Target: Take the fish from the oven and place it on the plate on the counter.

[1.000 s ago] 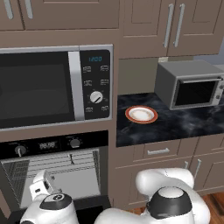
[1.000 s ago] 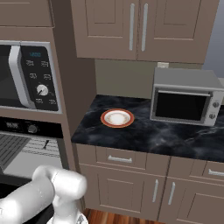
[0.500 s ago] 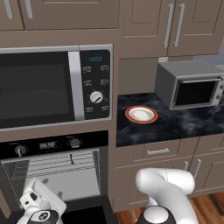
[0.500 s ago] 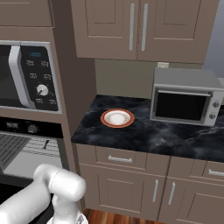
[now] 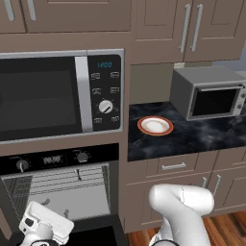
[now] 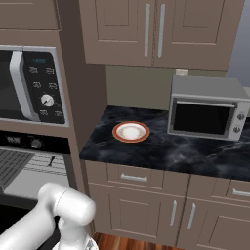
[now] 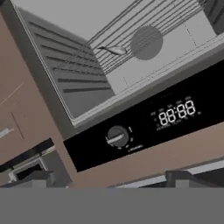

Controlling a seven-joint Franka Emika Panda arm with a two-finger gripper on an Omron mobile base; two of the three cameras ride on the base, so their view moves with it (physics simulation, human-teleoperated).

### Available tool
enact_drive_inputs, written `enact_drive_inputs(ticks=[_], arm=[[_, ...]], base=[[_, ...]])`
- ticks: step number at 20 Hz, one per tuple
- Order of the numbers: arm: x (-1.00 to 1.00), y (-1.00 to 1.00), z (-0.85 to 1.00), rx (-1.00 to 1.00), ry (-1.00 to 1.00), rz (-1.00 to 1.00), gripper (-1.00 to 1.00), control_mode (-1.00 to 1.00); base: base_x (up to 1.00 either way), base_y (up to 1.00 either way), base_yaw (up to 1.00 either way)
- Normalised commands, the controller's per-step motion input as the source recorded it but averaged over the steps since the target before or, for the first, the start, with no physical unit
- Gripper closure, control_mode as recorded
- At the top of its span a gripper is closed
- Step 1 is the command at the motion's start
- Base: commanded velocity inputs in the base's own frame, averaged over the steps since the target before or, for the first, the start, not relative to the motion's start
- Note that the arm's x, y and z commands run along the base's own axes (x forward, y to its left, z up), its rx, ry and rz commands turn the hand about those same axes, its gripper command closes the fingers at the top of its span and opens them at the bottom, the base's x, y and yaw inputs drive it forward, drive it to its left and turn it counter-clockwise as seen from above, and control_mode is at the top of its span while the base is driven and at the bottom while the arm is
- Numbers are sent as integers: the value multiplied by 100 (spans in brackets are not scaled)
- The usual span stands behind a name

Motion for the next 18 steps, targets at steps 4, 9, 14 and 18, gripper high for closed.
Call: enact_drive_inputs(ticks=[4,9,14,18], arm=[[0,-27,0,-26,3,0,-100,-100],[4,-28,2,-15,8,0,-100,-100],[19,-21,3,-2,4,3,-100,-100],[16,-19,0,9,3,16,-100,-100]], base=[[0,0,0],[0,0,0],[0,0,0],[0,0,0]])
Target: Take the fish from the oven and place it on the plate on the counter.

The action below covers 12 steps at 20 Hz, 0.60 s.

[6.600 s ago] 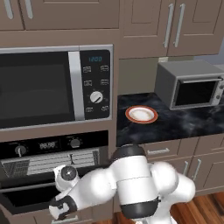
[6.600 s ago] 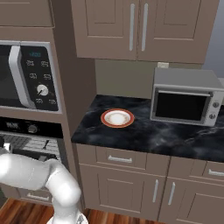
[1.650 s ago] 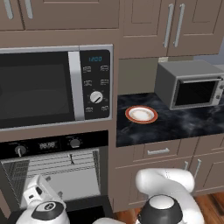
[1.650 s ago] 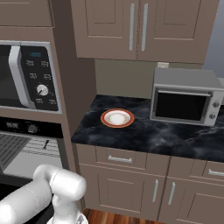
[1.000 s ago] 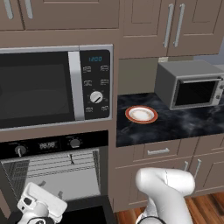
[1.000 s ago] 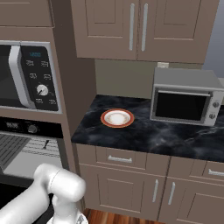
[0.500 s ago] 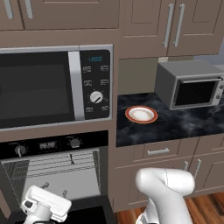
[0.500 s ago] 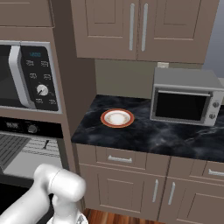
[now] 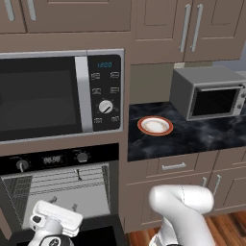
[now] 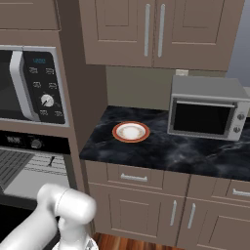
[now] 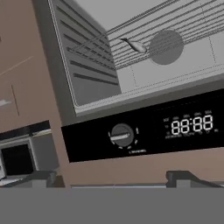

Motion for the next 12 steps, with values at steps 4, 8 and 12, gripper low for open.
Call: enact_drive_inputs(ticks=[4,8,12], arm=[[8,-21,0,21,-4,17,-100,-100],[24,-31,0,22,0,20,-100,-100],[12,-9,0,27,4,26,-100,-100]], base=[[0,0,0],[0,0,0],[0,0,0]])
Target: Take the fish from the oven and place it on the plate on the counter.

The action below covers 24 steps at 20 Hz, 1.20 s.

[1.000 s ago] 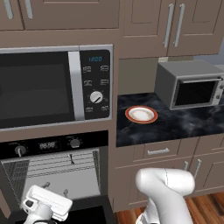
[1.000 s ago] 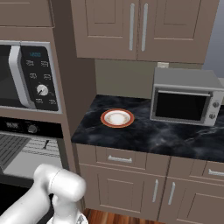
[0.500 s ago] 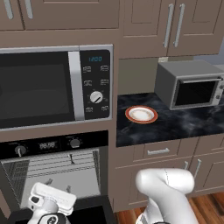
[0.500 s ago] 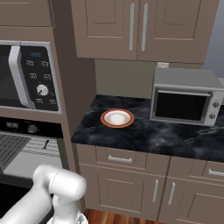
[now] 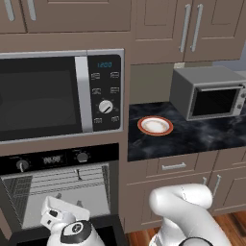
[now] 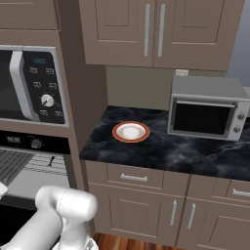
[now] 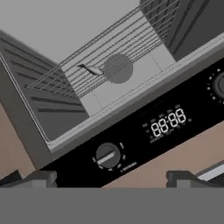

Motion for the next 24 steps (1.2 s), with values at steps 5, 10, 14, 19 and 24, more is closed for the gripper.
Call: enact_drive_inputs(ticks=[5,10,14,19,24], arm=[[5,-9,0,26,0,25,-100,-100],[22,-1,-2,22,0,15,-100,-100],[10,4,-41,17,0,2,-100,-100],[1,5,-32,13,0,-8,-100,-100],[17,0,-2,6,0,-7,-100,-100]], base=[[0,0,0],[0,0,0],[0,0,0],[0,0,0],[0,0,0]])
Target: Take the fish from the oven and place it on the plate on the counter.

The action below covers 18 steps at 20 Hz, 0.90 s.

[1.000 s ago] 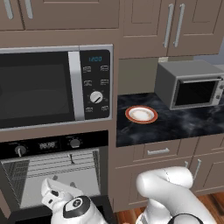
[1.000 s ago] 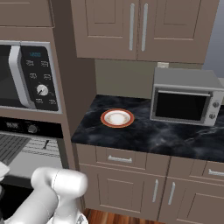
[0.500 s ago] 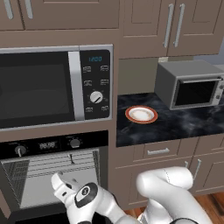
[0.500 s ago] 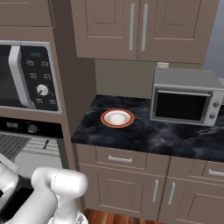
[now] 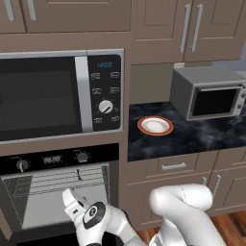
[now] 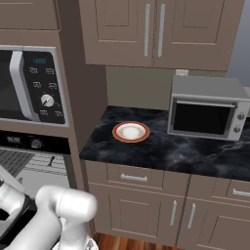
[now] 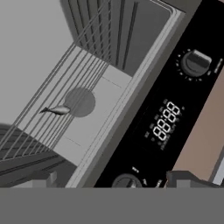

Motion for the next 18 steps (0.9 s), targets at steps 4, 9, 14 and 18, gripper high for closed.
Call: enact_drive_inputs(ticks=[4,9,14,18], arm=[[27,8,-15,0,0,-2,-100,-100],[36,15,-20,0,0,0,-100,-100],[34,10,-29,0,0,0,-100,-100],[32,5,-28,0,0,0,-100,-100]], base=[[0,0,0],[0,0,0],[0,0,0],[0,0,0]])
